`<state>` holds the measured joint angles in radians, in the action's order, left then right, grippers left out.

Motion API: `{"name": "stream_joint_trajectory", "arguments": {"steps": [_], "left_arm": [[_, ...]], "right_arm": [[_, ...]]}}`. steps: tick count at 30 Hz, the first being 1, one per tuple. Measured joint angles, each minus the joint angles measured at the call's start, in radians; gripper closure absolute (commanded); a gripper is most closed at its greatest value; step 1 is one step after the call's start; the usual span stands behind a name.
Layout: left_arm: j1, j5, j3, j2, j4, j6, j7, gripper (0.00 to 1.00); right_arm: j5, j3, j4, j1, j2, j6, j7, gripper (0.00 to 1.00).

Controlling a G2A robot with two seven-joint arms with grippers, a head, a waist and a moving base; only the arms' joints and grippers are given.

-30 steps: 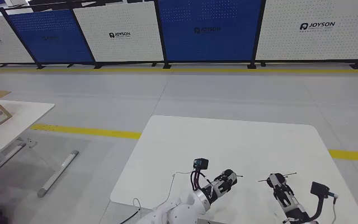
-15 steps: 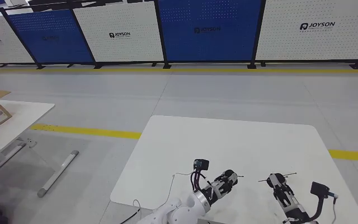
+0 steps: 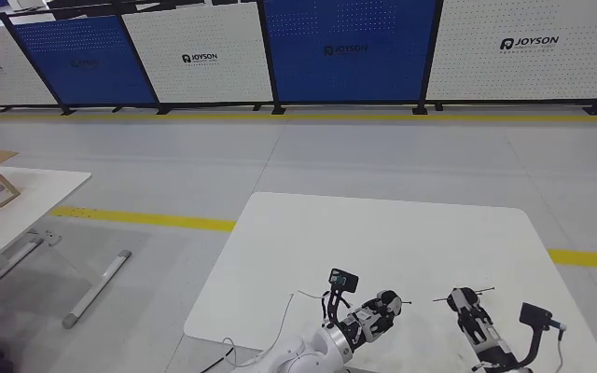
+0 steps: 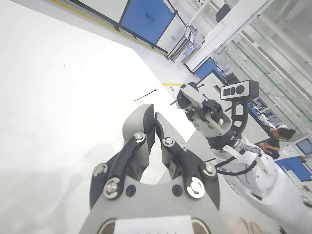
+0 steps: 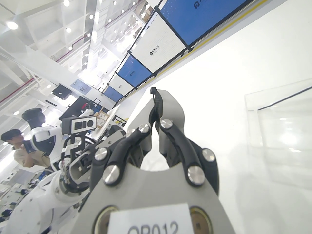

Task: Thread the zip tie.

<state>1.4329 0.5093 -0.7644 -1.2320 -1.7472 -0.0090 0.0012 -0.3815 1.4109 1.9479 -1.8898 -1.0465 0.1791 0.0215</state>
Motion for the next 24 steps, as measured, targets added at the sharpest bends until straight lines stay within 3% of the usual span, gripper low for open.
{"name": "stream_joint_trajectory", "arguments": {"steps": [6, 10, 13, 24], "left_arm": [[0.000, 0.000, 0.000, 0.000, 0.000, 0.000, 0.000, 1.00], [0.000, 0.000, 0.000, 0.000, 0.000, 0.000, 0.000, 1.00], [0.000, 0.000, 0.000, 0.000, 0.000, 0.000, 0.000, 1.00], [0.000, 0.000, 0.000, 0.000, 0.000, 0.000, 0.000, 1.00]], "right_arm": [[0.011, 0.018, -0.029, -0.059, -0.002, 0.104, 0.024, 1.00], [0.001, -0.011, -0.049, -0.055, -0.009, 0.145, 0.059, 1.00], [-0.015, -0.045, -0.065, -0.032, -0.017, 0.131, 0.076, 1.00], [0.006, -0.058, -0.064, -0.015, -0.023, 0.122, 0.079, 1.00]]}}
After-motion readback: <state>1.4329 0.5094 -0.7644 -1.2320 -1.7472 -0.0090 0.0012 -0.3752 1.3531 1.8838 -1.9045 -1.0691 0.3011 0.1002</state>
